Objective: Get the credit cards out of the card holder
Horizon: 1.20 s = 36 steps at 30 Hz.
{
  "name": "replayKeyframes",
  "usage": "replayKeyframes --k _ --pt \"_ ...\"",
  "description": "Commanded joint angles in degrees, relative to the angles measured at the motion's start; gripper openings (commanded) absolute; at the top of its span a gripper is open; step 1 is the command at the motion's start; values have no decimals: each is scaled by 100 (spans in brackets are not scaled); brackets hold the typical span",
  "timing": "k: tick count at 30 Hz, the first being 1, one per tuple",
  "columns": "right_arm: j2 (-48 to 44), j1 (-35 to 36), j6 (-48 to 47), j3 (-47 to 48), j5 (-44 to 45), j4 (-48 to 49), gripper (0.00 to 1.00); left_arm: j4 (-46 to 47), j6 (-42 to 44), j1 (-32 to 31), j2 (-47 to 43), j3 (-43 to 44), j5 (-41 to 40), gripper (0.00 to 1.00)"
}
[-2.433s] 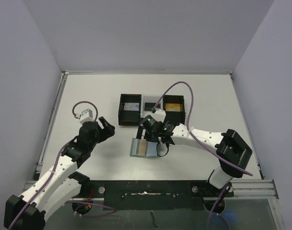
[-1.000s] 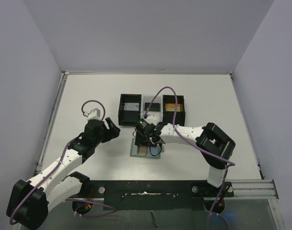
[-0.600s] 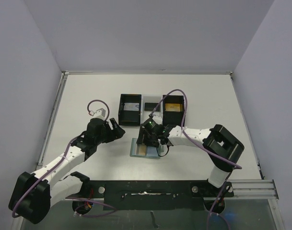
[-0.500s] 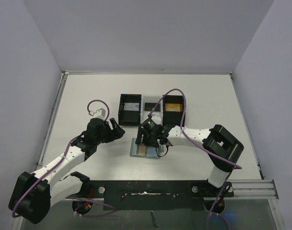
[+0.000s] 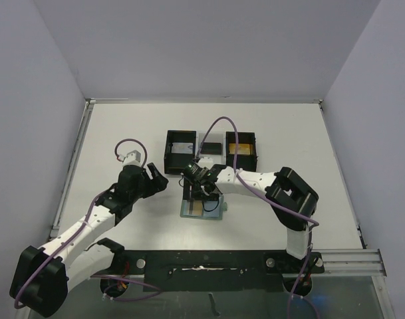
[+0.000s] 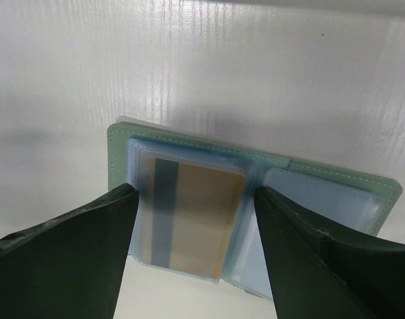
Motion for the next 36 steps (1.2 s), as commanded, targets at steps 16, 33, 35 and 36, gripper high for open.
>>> replayKeyframes --k 16,33,35,36 --pt "82 89 98 -48 195 -221 52 185 -11 11 128 205 77 68" --pt "-943 -344 473 -1836 -728 2140 41 861 156 5 657 141 1456 68" --pt "-959 -350 504 -1904 -775 2226 41 899 157 -4 705 126 1558 68" --pt "-951 -346 502 -1889 -777 2180 42 884 147 -4 721 123 1575 67"
